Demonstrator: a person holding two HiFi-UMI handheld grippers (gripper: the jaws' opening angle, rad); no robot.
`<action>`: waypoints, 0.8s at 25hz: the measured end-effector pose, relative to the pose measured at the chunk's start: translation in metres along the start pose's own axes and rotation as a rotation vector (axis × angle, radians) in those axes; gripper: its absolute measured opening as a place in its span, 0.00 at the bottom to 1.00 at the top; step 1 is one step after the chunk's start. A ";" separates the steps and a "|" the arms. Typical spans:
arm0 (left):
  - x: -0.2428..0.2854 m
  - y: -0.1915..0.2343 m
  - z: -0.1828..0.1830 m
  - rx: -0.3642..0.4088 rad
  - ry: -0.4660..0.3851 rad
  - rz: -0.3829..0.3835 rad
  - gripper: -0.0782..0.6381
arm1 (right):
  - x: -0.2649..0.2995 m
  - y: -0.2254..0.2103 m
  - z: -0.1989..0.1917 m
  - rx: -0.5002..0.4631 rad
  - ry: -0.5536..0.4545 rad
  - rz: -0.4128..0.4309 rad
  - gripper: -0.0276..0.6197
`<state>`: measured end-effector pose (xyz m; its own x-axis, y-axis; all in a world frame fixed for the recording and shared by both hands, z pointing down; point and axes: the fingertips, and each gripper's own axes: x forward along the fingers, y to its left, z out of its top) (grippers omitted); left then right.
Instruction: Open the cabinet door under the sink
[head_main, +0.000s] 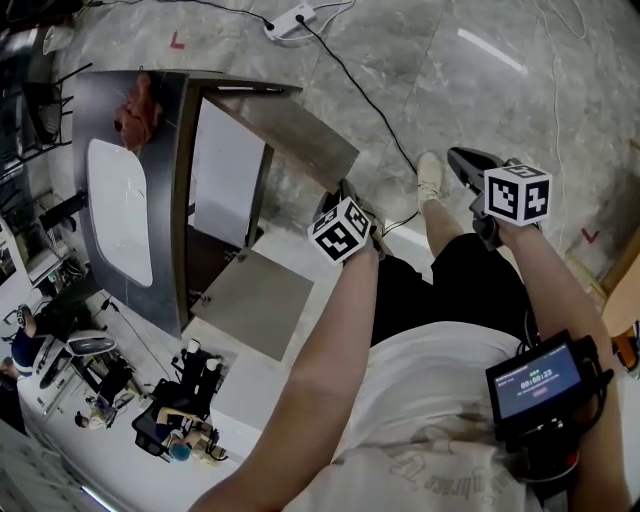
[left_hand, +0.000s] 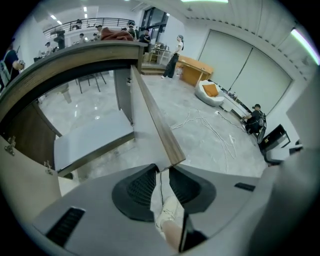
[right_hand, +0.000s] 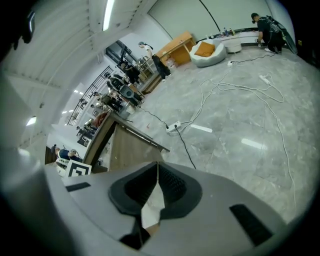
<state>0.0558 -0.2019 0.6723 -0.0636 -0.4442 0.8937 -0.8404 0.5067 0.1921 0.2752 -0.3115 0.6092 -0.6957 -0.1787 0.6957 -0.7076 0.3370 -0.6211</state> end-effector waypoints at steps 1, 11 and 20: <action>0.002 -0.005 0.001 0.005 0.004 -0.006 0.23 | -0.001 -0.003 0.001 0.011 -0.009 -0.001 0.07; 0.031 -0.104 0.031 -0.035 0.012 -0.022 0.25 | -0.046 -0.076 0.050 0.093 -0.060 -0.006 0.07; 0.043 -0.115 0.052 -0.071 -0.007 -0.055 0.26 | -0.049 -0.082 0.046 0.113 -0.079 -0.014 0.07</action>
<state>0.1219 -0.3174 0.6676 -0.0224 -0.4775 0.8783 -0.8024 0.5327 0.2691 0.3617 -0.3729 0.6090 -0.6898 -0.2562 0.6771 -0.7238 0.2282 -0.6511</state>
